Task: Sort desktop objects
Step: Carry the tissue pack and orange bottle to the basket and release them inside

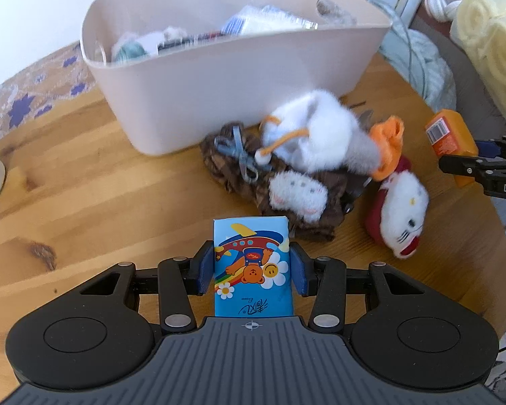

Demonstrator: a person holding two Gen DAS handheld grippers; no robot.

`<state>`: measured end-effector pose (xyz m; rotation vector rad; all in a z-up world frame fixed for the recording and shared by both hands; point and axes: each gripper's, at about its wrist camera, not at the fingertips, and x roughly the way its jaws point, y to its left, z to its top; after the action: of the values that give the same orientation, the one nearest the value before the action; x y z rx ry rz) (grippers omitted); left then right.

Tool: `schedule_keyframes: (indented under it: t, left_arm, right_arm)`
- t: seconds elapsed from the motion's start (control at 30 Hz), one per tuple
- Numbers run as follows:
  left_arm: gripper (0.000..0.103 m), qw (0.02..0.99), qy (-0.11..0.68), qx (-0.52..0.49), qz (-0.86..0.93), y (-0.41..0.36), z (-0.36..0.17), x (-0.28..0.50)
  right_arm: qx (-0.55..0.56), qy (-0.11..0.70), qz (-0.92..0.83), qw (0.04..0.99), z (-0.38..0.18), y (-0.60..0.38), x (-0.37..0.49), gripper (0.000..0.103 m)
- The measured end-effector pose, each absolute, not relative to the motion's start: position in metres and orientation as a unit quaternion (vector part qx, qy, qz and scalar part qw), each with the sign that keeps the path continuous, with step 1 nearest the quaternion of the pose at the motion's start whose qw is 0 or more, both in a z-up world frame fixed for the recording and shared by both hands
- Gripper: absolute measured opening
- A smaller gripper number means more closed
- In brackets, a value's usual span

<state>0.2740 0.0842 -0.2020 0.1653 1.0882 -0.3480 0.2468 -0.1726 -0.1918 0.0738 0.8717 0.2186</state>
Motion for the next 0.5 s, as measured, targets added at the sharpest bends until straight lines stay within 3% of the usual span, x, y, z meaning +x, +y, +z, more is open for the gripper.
schedule_keyframes:
  t: [0.5]
  left_arm:
    - [0.047, 0.877, 0.444, 0.064, -0.171, 0.105, -0.128, 0.302]
  right_arm:
    - [0.061, 0.339, 0.134, 0.929, -0.118, -0.180, 0.282, 0.053]
